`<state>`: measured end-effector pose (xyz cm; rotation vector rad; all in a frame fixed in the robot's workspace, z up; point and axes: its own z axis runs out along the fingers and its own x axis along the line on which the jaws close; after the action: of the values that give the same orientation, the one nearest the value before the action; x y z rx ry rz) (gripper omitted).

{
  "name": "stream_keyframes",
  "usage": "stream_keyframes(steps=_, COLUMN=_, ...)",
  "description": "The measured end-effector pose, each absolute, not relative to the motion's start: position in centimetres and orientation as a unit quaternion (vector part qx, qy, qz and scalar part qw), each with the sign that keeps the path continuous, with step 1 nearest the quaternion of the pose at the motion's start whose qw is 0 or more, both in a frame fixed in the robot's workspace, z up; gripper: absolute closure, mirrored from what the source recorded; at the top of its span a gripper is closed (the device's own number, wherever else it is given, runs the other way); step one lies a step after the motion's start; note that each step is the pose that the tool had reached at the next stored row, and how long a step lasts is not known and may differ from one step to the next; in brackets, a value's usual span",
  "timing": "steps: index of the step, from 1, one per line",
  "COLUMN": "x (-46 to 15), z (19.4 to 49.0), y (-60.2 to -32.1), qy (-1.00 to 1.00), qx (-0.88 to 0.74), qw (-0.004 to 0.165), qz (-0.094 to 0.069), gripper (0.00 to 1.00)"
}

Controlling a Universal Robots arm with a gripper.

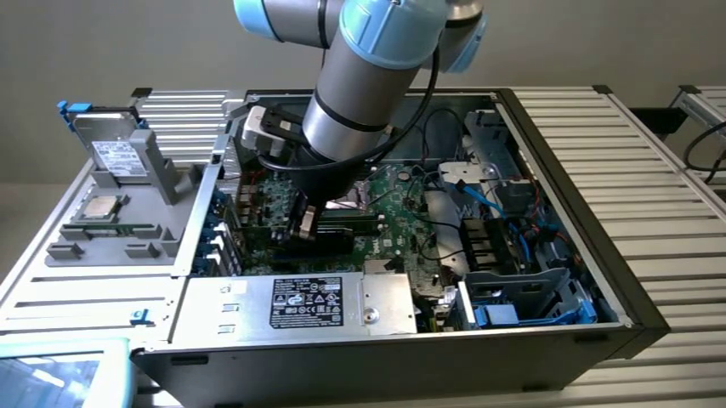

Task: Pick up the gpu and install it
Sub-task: 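Insert the gpu into the slot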

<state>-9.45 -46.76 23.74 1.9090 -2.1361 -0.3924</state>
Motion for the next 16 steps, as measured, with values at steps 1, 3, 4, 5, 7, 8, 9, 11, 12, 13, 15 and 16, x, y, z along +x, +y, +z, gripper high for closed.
stream_keyframes(steps=1, x=-9.45, z=23.80, y=-46.76, qy=-0.733, qx=0.655, qw=0.125, qz=-0.135, gripper=0.72)
stream_keyframes(steps=3, x=-9.45, z=24.01, y=-46.76, qy=-0.733, qx=0.655, qw=0.125, qz=-0.135, gripper=0.72)
stream_keyframes(steps=4, x=-9.46, z=24.09, y=-46.78, qy=-0.733, qx=0.655, qw=0.125, qz=-0.134, gripper=0.72)
stream_keyframes(steps=5, x=-9.46, z=24.09, y=-46.78, qy=-0.733, qx=0.655, qw=0.125, qz=-0.134, gripper=0.72)
stream_keyframes(steps=7, x=-9.45, z=24.07, y=-46.77, qy=-0.733, qx=0.655, qw=0.125, qz=-0.135, gripper=0.72)
stream_keyframes(steps=8, x=-9.45, z=24.07, y=-46.77, qy=-0.733, qx=0.655, qw=0.125, qz=-0.135, gripper=0.72)
stream_keyframes(steps=9, x=-9.45, z=24.07, y=-46.77, qy=-0.733, qx=0.655, qw=0.125, qz=-0.135, gripper=0.72)
stream_keyframes(steps=11, x=-9.45, z=24.07, y=-46.77, qy=-0.733, qx=0.655, qw=0.125, qz=-0.135, gripper=0.72)
stream_keyframes(steps=12, x=-9.45, z=24.07, y=-46.77, qy=-0.733, qx=0.655, qw=0.125, qz=-0.135, gripper=0.72)
stream_keyframes(steps=13, x=-9.45, z=24.07, y=-46.77, qy=-0.733, qx=0.655, qw=0.125, qz=-0.135, gripper=0.72)
stream_keyframes(steps=15, x=-9.45, z=24.09, y=-46.76, qy=-0.733, qx=0.655, qw=0.125, qz=-0.135, gripper=0.72)
stream_keyframes(steps=16, x=-9.45, z=24.09, y=-46.76, qy=-0.733, qx=0.655, qw=0.125, qz=-0.135, gripper=0.72)
